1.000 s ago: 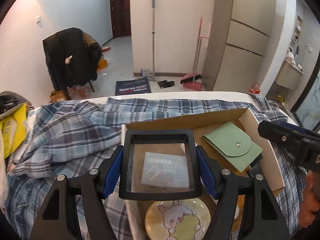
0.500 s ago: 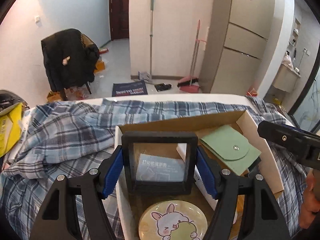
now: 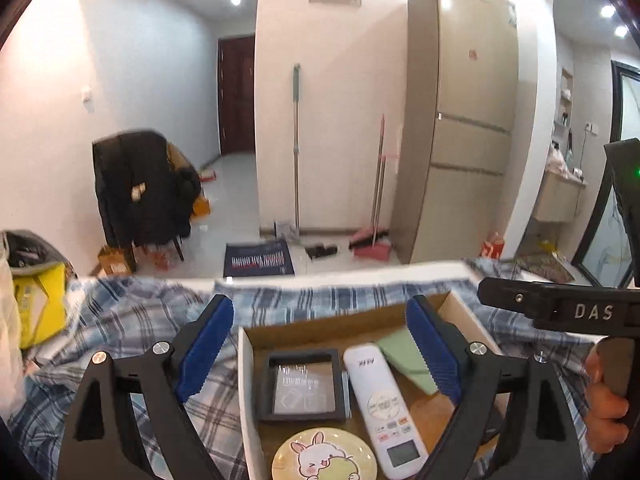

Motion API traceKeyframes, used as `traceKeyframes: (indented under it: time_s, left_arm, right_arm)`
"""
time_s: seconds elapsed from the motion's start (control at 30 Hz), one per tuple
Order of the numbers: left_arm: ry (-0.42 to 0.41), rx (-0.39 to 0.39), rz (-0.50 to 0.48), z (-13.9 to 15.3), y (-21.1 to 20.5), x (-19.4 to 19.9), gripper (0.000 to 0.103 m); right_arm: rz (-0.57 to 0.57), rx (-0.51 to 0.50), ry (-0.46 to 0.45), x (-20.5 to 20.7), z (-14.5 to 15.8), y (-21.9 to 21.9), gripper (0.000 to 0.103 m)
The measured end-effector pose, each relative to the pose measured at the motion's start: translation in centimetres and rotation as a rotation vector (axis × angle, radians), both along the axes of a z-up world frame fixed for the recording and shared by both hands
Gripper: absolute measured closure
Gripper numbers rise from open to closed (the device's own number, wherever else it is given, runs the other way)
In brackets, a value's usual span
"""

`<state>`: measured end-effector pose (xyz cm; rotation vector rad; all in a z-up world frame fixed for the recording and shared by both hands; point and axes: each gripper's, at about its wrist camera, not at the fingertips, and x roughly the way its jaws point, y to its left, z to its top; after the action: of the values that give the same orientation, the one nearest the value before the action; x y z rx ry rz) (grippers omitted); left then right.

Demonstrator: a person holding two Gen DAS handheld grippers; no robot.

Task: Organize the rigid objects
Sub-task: 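Lower the black square frame into the tray and open the left gripper, then move the left gripper to the white square coaster and grasp it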

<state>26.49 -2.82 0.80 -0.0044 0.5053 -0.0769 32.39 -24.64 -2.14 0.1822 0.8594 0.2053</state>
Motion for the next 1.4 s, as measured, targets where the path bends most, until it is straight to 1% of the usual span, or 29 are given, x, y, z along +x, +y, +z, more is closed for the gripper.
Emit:
traceKeyframes:
  time_s: [0.07,0.17,0.23,0.3,0.37,0.4,0.47,0.5,0.53,0.57,0.6,0.67,0.73,0.77,0.83,0.9,0.93,1.0,1.07,1.13,1.23,1.3,1.37,1.4]
  left_arm:
    - [-0.058,0.019,-0.003,1.1,-0.4,-1.1,0.013]
    - [-0.07,0.061,-0.015,2.4,-1.2,-1.9,0.013]
    - [-0.102,0.087,-0.032,3.7,-1.8,-3.3,0.013]
    - [-0.157,0.125,-0.045,5.2,-2.2,-5.7,0.013]
    - [-0.217,0.138,-0.044,6.6,-2.3,-8.3,0.013]
    - [-0.25,0.123,-0.051,7.4,-2.1,-10.2,0.013]
    - [-0.285,0.081,-0.067,8.6,-1.5,-12.8,0.012]
    - [-0.3,0.052,-0.074,9.1,-1.0,-14.2,0.007]
    - [-0.31,0.03,-0.074,9.6,-0.7,-15.5,0.0]
    - [-0.326,0.011,-0.072,9.8,-0.3,-16.6,0.0]
    - [-0.349,-0.008,-0.07,10.0,-0.1,-18.2,0.0]
    - [-0.385,-0.009,-0.066,10.0,-0.1,-20.1,0.0]
    - [-0.362,0.045,-0.043,9.5,-0.7,-21.3,0.0]
    - [-0.343,0.05,-0.036,9.2,-0.8,-21.7,0.0]
    - [-0.3,-0.021,-0.034,8.4,-0.2,-22.4,0.0]
    - [-0.267,-0.071,-0.028,7.7,0.3,-23.0,0.0]
    - [-0.259,-0.089,-0.023,7.3,0.6,-23.1,0.0]
    - [-0.255,-0.102,-0.011,6.3,0.7,-23.1,0.0]
    - [-0.226,-0.095,-0.004,5.2,0.4,-22.7,0.0]
    - [-0.172,-0.089,-0.016,3.9,-0.2,-21.6,0.0]
    - [-0.097,-0.078,-0.04,2.4,-1.3,-20.7,0.0]
    - [-0.053,-0.037,-0.053,1.8,-2.6,-20.6,0.0]
    - [-0.003,0.003,-0.049,1.1,-3.8,-20.5,0.0]
    - [0.021,-0.001,-0.059,0.7,-4.1,-20.3,0.0]
  right_arm:
    - [-0.008,0.003,-0.038,-1.0,1.6,-0.2,0.017]
    - [0.008,-0.026,-0.085,-2.7,4.2,-0.2,0.017]
    - [0.022,-0.069,-0.122,-4.2,5.8,-0.1,0.017]
    - [0.046,-0.104,-0.153,-5.9,7.1,-0.2,0.017]
    - [0.073,-0.13,-0.176,-7.6,7.9,-0.2,0.017]
    - [0.075,-0.142,-0.192,-8.6,8.4,-0.3,0.017]
    - [0.074,-0.148,-0.217,-10.6,9.1,-0.5,0.017]
    - [0.078,-0.141,-0.221,-11.6,9.4,-0.6,0.017]
    - [0.085,-0.131,-0.224,-12.5,9.6,-0.6,0.017]
    - [0.093,-0.122,-0.229,-13.6,9.9,-0.6,0.016]
    - [0.098,-0.118,-0.237,-14.5,10.1,-0.6,0.014]
    - [0.103,-0.124,-0.272,-16.7,10.4,-0.6,0.006]
    - [0.116,-0.155,-0.309,-18.6,10.6,-0.4,0.006]
    - [0.118,-0.18,-0.323,-19.5,10.6,-0.3,0.005]
    - [0.112,-0.199,-0.35,-20.8,10.6,-0.5,0.005]
    - [0.083,-0.191,-0.374,-21.8,10.4,-1.1,0.004]
    - [0.065,-0.181,-0.382,-22.1,10.1,-1.5,0.002]
    - [0.008,-0.175,-0.388,-22.5,9.2,-2.2,0.002]
    - [-0.044,-0.2,-0.408,-23.1,8.1,-2.6,0.002]
    - [-0.023,-0.233,-0.407,-23.1,7.0,-2.4,0.002]
    - [-0.014,-0.266,-0.372,-21.9,5.2,-2.7,0.002]
    - [-0.029,-0.254,-0.351,-21.2,4.4,-3.4,0.002]
    - [-0.05,-0.221,-0.332,-20.9,3.8,-4.3,0.002]
    - [-0.058,-0.201,-0.323,-20.7,3.5,-4.7,0.002]
